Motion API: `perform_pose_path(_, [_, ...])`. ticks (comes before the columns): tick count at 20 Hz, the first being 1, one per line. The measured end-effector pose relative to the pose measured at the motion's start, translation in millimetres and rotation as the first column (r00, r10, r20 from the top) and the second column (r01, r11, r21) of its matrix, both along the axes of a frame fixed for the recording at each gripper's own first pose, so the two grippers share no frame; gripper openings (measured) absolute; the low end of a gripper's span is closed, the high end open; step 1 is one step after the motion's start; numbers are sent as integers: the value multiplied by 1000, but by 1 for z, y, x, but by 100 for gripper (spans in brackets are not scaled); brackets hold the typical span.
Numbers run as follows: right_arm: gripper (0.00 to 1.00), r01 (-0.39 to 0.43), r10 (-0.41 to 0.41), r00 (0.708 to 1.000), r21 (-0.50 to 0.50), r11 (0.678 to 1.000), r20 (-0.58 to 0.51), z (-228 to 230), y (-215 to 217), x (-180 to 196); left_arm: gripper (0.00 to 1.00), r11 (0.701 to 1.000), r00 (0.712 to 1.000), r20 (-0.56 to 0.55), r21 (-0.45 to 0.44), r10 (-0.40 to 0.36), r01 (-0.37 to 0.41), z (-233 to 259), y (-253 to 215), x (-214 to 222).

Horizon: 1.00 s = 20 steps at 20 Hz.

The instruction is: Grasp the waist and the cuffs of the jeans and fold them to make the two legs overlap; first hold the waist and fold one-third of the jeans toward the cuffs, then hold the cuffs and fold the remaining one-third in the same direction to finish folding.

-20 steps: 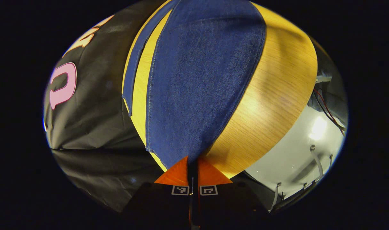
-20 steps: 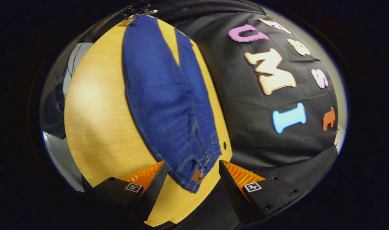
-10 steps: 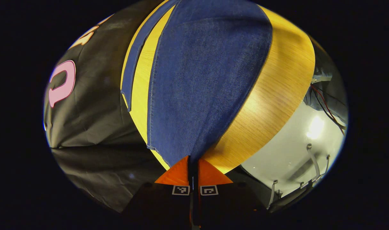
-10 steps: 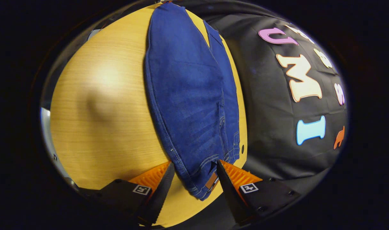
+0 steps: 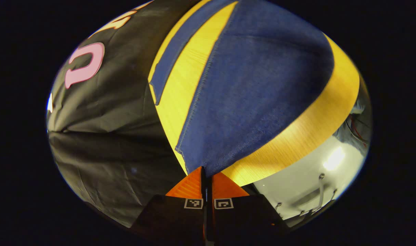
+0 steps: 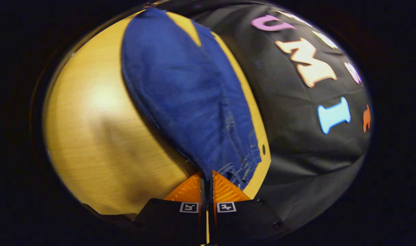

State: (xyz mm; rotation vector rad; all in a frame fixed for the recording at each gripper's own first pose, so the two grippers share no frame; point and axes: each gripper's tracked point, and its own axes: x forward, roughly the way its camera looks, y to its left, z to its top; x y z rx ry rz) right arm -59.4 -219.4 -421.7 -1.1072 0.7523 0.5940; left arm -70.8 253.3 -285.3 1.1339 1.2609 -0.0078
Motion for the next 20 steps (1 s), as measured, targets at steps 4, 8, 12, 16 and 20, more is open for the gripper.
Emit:
perform_pose_path(4, [5, 128, -138, 981, 83, 988, 134, 43, -4, 43, 0, 997, 990, 118, -16, 76, -75, 30, -3, 54])
perform_pose_path(8, [5, 229, -257, 942, 147, 962, 216, 76, -2, 89, 0, 996, 973, 213, -30, 92, -88, 66, -2, 92])
perform_pose_path(12, [5, 334, -374, 893, 188, 924, 250, 90, 6, 139, 0, 996, 964, 257, -73, 74, -57, 68, 2, 151])
perform_pose_path(16, [5, 398, -433, 853, 175, 901, 292, 100, 11, 179, 0, 995, 967, 255, -97, 11, 14, 65, 15, 222])
perform_pose_path(20, [5, 434, -459, 850, 149, 888, 257, 82, 19, 207, 0, 991, 976, 217, -131, -10, 40, 49, 27, 277])
